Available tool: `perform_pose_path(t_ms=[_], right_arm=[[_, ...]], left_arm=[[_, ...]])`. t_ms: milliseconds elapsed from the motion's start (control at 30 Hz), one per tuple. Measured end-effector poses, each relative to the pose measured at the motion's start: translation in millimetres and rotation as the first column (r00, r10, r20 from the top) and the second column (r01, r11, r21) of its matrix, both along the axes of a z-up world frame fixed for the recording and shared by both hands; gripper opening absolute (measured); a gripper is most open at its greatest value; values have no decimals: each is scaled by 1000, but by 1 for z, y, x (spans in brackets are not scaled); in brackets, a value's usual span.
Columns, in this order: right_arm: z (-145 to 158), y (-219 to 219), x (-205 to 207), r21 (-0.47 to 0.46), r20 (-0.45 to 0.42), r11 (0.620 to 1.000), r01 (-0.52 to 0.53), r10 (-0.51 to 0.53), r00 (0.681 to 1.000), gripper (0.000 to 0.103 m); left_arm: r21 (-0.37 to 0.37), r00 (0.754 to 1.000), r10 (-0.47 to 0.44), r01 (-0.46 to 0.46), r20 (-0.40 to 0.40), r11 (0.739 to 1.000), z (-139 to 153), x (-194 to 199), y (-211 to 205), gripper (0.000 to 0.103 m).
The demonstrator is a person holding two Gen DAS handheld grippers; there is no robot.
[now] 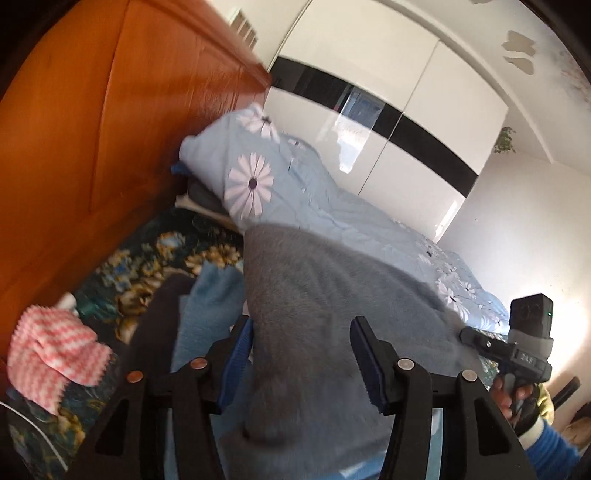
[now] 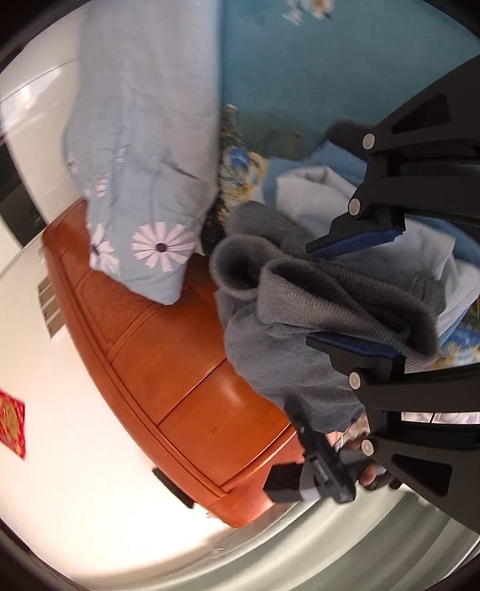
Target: Fold clothes
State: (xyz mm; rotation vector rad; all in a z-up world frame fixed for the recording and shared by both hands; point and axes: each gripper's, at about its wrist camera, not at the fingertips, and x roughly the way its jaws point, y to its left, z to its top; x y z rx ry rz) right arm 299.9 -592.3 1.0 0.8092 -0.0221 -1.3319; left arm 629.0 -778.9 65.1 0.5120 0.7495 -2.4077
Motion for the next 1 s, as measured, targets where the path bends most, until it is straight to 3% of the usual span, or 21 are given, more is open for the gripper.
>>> perform_pose_path(t_ms=[100, 200, 367, 467, 533, 600, 667, 767, 900, 1000], right_arm=[[23, 10, -1, -44, -109, 999, 18, -22, 994, 43], [39, -3, 12, -40, -88, 999, -31, 27, 996, 43], [22, -29, 37, 67, -104, 996, -59, 66, 992, 43], [26, -23, 44, 74, -158, 995, -73, 84, 984, 43], [39, -2, 48, 32, -187, 996, -85, 89, 978, 43], [46, 22, 52, -7, -191, 997, -79, 76, 979, 43], [38, 50, 59, -18, -170, 994, -103, 99, 981, 54], [8, 91, 70, 41, -214, 994, -100, 107, 971, 56], [-34, 144, 67, 149, -229, 988, 29, 6, 973, 56], [-51, 176, 66, 169, -209, 981, 99, -63, 976, 65]], left_arm=[[-54, 999, 29, -28, 17, 998, 18, 3, 12, 66], [-73, 1000, -10, 12, 20, 997, 20, -16, 18, 66], [-58, 992, 22, -14, 124, 998, 0, -44, 14, 68], [-89, 993, 45, -35, 106, 995, 11, -38, 27, 68], [-146, 990, 108, -93, 95, 985, 19, -34, 44, 70], [-176, 972, 230, -218, 47, 960, 17, -29, 69, 79], [-134, 955, 297, -296, -18, 946, 0, -28, 99, 92], [-52, 973, 224, -228, -60, 972, -32, -34, 144, 93], [-40, 967, 254, -253, -1, 967, -64, -41, 198, 99], [-68, 952, 300, -296, 55, 953, -77, -41, 233, 103]])
